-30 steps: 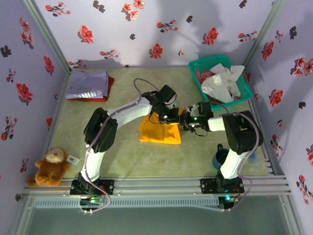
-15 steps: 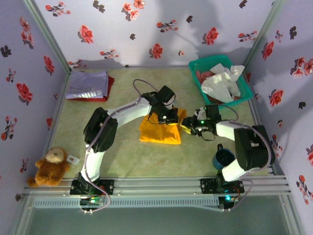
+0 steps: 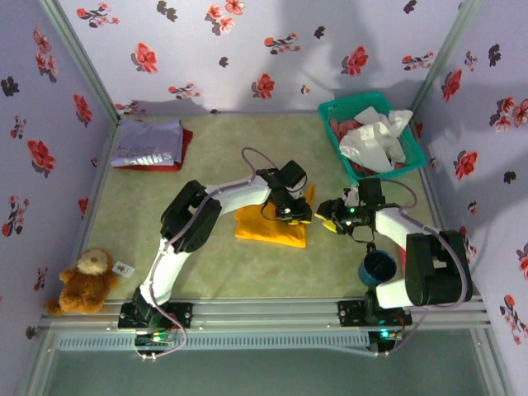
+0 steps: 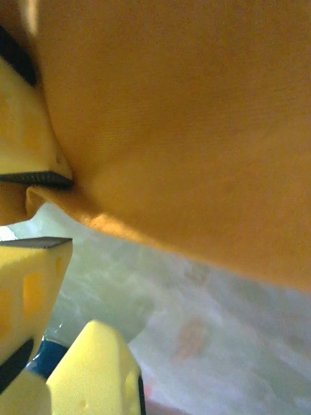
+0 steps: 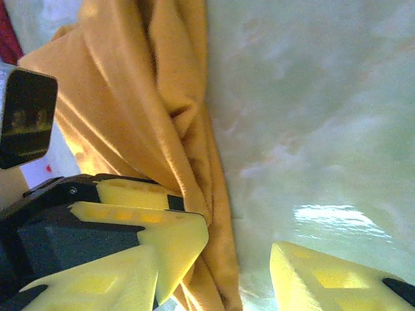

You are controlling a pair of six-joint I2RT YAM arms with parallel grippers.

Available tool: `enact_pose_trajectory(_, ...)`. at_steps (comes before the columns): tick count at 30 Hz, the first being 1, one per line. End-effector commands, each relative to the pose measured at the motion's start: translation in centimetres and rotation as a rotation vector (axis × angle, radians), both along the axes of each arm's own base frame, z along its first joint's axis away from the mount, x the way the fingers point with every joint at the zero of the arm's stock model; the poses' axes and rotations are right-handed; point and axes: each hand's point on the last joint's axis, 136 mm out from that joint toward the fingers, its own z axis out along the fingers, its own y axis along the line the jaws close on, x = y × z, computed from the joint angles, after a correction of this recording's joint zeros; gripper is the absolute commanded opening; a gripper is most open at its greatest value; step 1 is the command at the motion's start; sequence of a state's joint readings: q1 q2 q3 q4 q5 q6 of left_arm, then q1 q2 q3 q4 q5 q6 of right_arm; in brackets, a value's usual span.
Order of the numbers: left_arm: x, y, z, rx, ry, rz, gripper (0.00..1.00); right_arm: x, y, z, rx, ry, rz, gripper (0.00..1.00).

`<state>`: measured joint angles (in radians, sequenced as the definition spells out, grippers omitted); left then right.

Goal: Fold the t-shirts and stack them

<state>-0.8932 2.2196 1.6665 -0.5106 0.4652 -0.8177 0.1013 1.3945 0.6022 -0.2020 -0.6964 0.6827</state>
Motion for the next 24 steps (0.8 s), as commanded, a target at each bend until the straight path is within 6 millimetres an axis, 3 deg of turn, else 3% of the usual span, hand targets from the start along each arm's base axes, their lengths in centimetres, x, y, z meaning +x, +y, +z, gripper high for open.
enact_pose_trajectory(1,-0.5,-0.2,0.1,-0.013,0.011,-0.018,0.37,0.5,-1.4,0.5,-0.086,-0.010,-0.033,0.50)
enact_pose_trajectory(3,-0.3,0.1,1.7,-0.028,-0.020,-0.023,0.41,0.8,-1.8,1.2,-0.109,-0.028,-0.053,0.50)
enact_pose_trajectory(6,0.8,1.4,6.0,-0.055,-0.100,-0.005,0.47,1.6,-1.7,3.6,-0.095,-0.087,-0.068,0.43)
enact_pose_trajectory(10,2.8,5.8,9.7,-0.059,-0.148,0.077,0.49,2.8,-0.2,6.2,-0.062,-0.134,-0.034,0.29)
enact_pose_trajectory(13,3.9,9.9,9.6,-0.022,-0.149,0.135,0.49,3.6,2.0,6.6,-0.045,-0.135,0.022,0.17)
enact_pose_trajectory(17,4.5,14.6,7.9,0.048,-0.123,0.194,0.50,4.2,4.8,5.3,-0.020,-0.111,0.074,0.08)
enact_pose_trajectory(20,4.8,17.0,6.7,0.102,-0.115,0.206,0.51,4.3,5.9,3.0,-0.008,-0.068,0.090,0.07)
enact_pose_trajectory(24,5.1,18.9,4.9,0.163,-0.106,0.207,0.53,4.5,5.8,-0.5,-0.038,-0.001,0.090,0.06)
